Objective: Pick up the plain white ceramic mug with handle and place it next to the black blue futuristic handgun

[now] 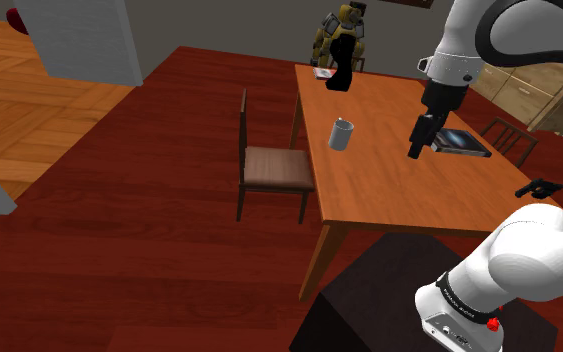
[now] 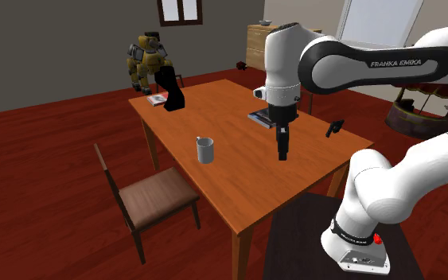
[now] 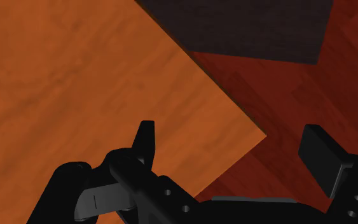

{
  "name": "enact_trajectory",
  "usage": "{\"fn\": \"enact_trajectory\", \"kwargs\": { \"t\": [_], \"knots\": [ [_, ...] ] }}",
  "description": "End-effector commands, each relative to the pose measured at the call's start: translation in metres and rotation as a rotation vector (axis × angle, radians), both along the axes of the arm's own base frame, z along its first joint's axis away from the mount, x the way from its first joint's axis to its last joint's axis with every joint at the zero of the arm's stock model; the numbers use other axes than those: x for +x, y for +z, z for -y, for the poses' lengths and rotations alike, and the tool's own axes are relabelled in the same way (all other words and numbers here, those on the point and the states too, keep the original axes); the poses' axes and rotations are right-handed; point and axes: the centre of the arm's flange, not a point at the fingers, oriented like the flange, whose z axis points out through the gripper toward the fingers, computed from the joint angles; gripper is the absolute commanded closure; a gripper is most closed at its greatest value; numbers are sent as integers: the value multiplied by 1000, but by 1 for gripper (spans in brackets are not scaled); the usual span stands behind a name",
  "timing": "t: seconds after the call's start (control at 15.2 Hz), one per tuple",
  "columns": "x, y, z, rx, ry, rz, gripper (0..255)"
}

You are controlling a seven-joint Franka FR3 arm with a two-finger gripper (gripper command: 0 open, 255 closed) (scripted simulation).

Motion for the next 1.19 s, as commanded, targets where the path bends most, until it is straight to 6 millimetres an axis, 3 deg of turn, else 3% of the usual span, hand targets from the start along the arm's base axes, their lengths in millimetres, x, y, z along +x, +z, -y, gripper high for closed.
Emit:
{"fn": "enact_trajectory", "kwargs": {
  "t": [0.0,1.12],
  "knots": [
    [0,0,0,0,0,0,0],
    [160,-94,99,-5,67,104,0]
  ]
}}
